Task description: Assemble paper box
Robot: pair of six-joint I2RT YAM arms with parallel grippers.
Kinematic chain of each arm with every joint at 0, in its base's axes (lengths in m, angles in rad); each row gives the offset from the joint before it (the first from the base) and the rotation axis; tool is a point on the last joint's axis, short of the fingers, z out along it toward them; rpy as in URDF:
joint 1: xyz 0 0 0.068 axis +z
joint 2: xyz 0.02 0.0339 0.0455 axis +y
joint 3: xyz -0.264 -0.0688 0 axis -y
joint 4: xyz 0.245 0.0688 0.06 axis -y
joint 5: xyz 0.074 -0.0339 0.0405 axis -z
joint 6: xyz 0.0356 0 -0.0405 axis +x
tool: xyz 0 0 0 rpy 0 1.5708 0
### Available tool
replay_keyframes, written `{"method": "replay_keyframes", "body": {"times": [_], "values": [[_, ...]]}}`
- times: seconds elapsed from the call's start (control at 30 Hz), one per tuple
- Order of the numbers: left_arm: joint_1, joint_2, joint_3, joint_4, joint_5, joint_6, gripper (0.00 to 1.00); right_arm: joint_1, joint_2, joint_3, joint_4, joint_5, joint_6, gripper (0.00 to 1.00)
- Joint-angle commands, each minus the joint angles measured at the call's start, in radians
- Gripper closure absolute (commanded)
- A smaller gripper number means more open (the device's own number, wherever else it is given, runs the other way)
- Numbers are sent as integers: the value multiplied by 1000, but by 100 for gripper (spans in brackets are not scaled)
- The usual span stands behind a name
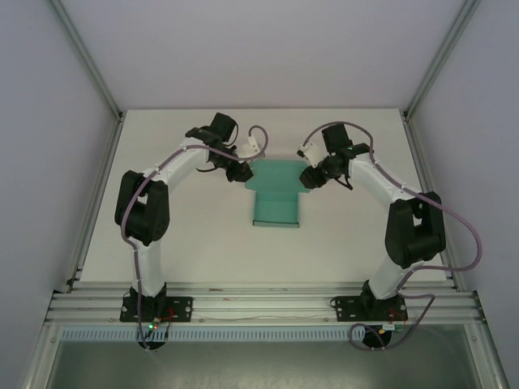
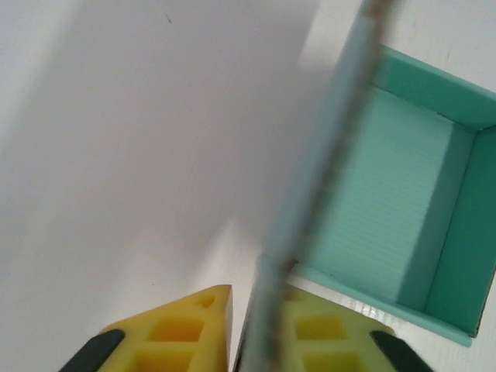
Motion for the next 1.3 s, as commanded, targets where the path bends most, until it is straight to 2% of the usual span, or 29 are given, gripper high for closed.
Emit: {"method": "replay_keyframes", "body": {"times": [0.0, 0.07, 0.23, 0.3, 0.43, 0.57, 0.63, 0.8, 0.93, 1.03, 1.27], "values": [[-21, -25, 30, -16, -41, -18, 91, 12, -1, 25, 5, 22, 15, 83], [-29, -28, 29, 12, -67, -52, 99, 14, -3, 27, 2, 22, 25, 92], [-47, -38, 42, 120, -162, -213, 100, 35, -33, 18, 81, 129, 141, 99], [-50, -42, 55, 158, -169, -294, 100, 42, -47, 13, 142, 192, 240, 99], [-57, -34, 92, 247, -245, -539, 100, 56, -38, 57, 201, 390, 541, 99], [-63, 14, 129, 298, -225, -699, 100, 74, 0, 74, 248, 456, 720, 99], [-68, 42, 131, 353, -251, -799, 100, 84, 21, 72, 290, 508, 818, 99], [-68, 127, 221, 378, -272, -985, 100, 98, 77, 55, 443, 472, 959, 100], [-68, 179, 254, 424, -305, -1129, 100, 125, 139, 93, 459, 493, 957, 100], [-76, 210, 266, 441, -306, -1149, 100, 147, 181, 103, 467, 518, 942, 100], [-114, 209, 180, 443, -350, -1076, 100, 175, 222, 45, 570, 570, 929, 100]]}}
